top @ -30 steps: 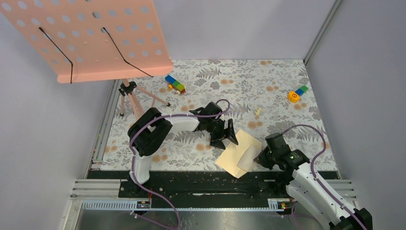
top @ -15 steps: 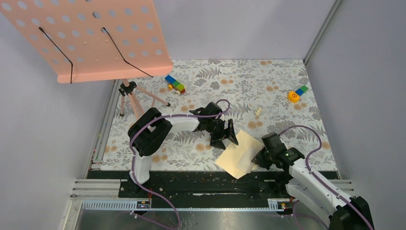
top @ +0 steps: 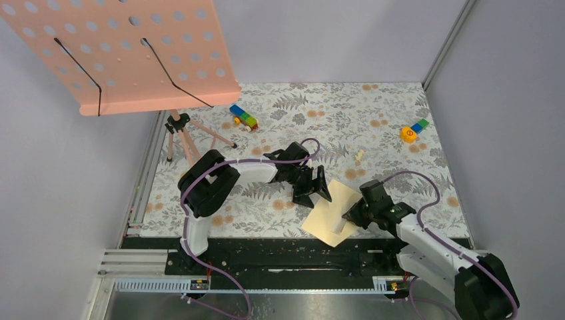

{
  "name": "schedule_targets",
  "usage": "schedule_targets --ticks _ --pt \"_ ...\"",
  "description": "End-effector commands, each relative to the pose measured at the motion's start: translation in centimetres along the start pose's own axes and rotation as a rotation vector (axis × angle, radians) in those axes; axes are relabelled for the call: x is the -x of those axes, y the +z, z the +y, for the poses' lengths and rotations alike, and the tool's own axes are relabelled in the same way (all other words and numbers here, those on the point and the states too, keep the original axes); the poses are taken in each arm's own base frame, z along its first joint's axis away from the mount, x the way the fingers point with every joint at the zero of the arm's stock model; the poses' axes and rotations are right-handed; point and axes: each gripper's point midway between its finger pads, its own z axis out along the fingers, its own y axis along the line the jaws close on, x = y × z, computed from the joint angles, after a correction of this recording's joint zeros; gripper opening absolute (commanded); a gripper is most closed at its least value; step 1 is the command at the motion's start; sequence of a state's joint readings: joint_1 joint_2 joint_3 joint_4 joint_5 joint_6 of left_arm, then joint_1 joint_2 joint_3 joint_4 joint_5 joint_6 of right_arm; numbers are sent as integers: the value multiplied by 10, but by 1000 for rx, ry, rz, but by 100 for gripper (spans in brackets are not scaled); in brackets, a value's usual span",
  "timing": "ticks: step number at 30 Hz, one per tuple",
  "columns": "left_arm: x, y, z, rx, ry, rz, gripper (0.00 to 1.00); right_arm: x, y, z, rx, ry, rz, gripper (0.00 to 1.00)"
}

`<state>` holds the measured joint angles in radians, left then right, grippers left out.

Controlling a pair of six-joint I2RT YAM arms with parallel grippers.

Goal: Place the letter into the envelope and seal it
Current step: Place the letter in the envelope.

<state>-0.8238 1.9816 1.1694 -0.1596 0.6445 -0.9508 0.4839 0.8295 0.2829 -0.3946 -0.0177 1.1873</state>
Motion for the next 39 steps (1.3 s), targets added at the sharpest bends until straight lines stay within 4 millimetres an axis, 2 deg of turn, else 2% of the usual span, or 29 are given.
schedule_targets --ticks 1,8,14,15,17,19,21,25,29,32,35,39 --pt "-6 10 28 100 -34 6 82 6 5 36 96 17 -15 0" --pt "4 8 22 118 -25 -15 82 15 24 72 116 -69 -17 0" --pt "25 -4 22 146 -24 -72 82 17 25 73 98 -178 -17 0" --pt "26 -6 23 149 -25 -82 82 18 24 71 81 -203 -14 5" --pt "28 -11 22 154 -23 -96 82 19 21 67 49 -251 -10 22" --pt "27 -14 24 163 -24 -104 82 21 16 67 37 -274 -11 30" --pt "25 -16 26 167 -26 -108 82 25 11 67 39 -288 -38 34" --pt "21 -18 29 168 -27 -109 82 32 1 73 39 -349 -51 33" --pt "20 -16 31 169 -28 -97 82 35 -5 81 23 -404 -30 43" --pt "22 -18 30 164 -27 -100 82 34 -3 79 -2 -442 -10 51" --pt "25 -19 28 160 -23 -108 82 35 -1 78 -18 -452 -1 50" --pt "31 -17 27 157 -13 -113 82 38 2 79 -17 -446 -10 37"
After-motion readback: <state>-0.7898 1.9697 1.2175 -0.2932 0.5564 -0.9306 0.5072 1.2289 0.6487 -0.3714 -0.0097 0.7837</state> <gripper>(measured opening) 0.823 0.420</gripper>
